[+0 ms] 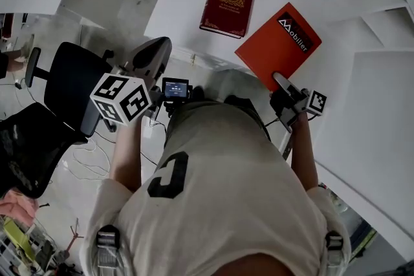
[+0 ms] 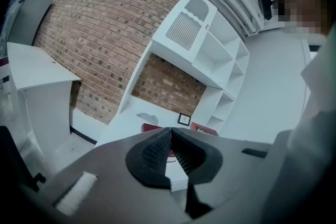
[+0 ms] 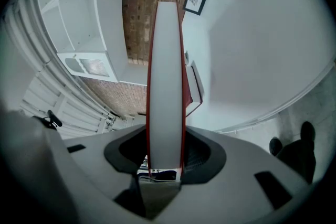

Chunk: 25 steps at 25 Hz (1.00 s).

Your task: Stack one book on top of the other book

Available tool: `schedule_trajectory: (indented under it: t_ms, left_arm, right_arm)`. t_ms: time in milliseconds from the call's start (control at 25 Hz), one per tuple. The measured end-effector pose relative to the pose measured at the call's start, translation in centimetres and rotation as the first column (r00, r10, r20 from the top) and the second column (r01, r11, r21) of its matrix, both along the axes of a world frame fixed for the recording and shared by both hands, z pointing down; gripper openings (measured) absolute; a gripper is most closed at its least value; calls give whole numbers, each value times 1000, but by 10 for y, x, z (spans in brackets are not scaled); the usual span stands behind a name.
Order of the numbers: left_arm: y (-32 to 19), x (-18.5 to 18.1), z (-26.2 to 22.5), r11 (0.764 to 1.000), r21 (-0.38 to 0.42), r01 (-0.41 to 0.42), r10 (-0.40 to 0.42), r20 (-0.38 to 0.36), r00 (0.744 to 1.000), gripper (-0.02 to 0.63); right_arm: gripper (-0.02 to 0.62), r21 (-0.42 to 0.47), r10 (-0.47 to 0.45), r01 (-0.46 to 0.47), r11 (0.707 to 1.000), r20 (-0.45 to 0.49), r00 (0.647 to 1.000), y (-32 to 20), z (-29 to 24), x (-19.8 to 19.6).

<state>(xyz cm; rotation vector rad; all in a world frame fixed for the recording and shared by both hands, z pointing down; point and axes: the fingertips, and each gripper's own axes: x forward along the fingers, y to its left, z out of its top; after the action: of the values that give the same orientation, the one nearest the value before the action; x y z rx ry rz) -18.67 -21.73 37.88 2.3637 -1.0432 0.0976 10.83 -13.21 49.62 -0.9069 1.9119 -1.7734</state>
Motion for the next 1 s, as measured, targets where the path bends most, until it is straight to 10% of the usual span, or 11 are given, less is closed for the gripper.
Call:
schedule_trajectory:
  t_ms: [1000]
  left_arm:
    - [-12,102,-24,1000,12,10,-11,124,992,5]
  right_arm:
    - [160,23,-110,108,994,102,989,-40,13,51]
